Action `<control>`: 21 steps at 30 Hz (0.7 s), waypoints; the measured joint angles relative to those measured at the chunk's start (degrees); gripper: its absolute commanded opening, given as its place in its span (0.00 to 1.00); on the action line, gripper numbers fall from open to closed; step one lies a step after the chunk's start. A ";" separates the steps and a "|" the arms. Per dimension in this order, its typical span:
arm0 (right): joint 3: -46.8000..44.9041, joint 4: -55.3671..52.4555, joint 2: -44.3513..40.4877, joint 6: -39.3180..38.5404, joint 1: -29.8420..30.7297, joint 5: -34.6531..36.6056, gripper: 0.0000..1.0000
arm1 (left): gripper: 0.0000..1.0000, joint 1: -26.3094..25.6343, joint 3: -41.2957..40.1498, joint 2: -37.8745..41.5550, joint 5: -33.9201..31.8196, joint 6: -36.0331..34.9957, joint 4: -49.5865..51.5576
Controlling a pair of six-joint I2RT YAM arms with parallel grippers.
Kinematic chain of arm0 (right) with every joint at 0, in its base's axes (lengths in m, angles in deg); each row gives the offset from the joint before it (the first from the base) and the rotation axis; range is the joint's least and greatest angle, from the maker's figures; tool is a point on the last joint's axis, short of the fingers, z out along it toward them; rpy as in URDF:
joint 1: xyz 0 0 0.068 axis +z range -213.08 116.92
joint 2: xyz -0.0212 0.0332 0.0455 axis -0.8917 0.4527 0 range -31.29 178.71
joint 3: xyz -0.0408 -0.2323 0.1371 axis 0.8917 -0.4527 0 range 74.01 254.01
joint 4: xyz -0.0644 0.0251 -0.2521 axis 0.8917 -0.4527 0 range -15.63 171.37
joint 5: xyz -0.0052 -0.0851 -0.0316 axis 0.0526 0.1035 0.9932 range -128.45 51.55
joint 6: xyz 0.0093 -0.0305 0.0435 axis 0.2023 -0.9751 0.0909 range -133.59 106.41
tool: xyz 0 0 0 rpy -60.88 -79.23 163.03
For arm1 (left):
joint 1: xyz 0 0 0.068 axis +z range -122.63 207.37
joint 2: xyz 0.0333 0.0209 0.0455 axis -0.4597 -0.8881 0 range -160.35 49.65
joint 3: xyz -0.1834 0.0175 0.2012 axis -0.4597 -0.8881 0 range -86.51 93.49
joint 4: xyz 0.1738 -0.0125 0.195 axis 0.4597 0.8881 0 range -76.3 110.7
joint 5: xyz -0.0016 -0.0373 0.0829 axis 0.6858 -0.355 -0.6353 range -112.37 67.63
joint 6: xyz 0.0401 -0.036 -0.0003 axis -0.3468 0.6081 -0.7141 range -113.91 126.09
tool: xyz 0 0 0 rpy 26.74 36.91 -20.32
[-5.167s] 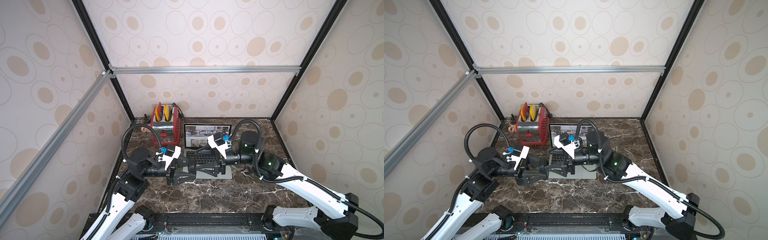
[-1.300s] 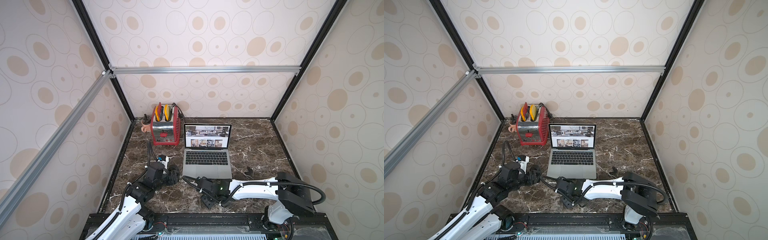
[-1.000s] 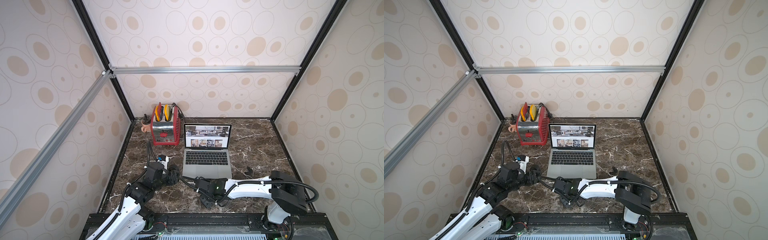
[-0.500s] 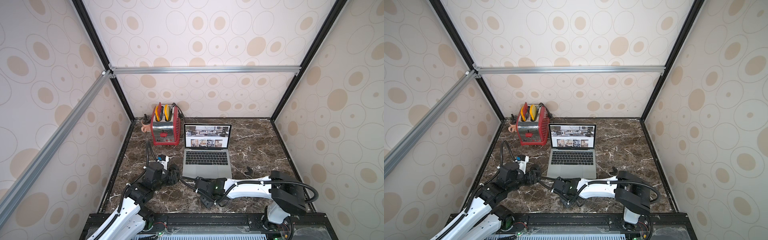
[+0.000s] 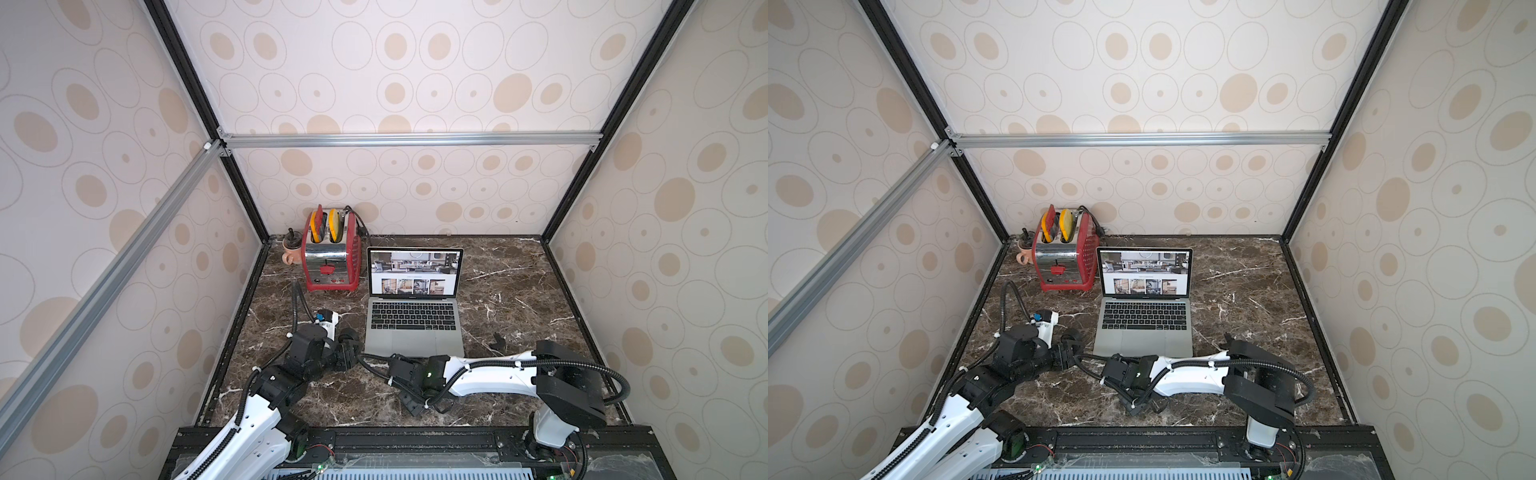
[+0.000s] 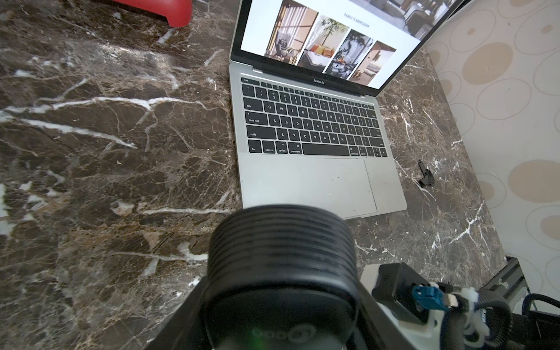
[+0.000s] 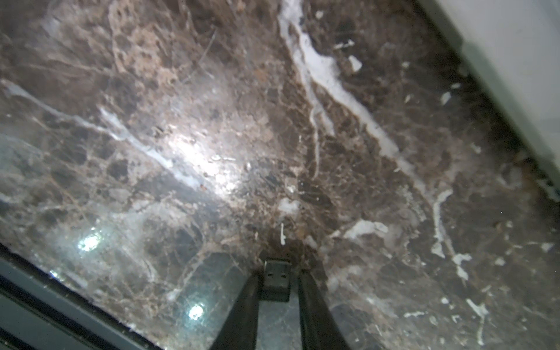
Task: Insert the wireless mouse receiver into the laptop
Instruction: Pick up the USB plug at the center of the board.
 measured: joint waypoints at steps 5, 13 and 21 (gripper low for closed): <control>0.00 0.00 0.00 0.15 -0.13 0.02 0.21 | 0.00 0.00 -0.15 0.66 0.04 -0.13 -0.02; 0.00 -0.15 -0.09 1.22 -0.44 0.26 0.17 | 0.00 0.00 -0.20 0.68 0.39 -0.28 -0.04; -2.08 -3.17 -13.40 -0.37 -4.37 4.15 0.00 | 0.00 -1.42 -0.22 -2.32 3.63 -0.46 -2.60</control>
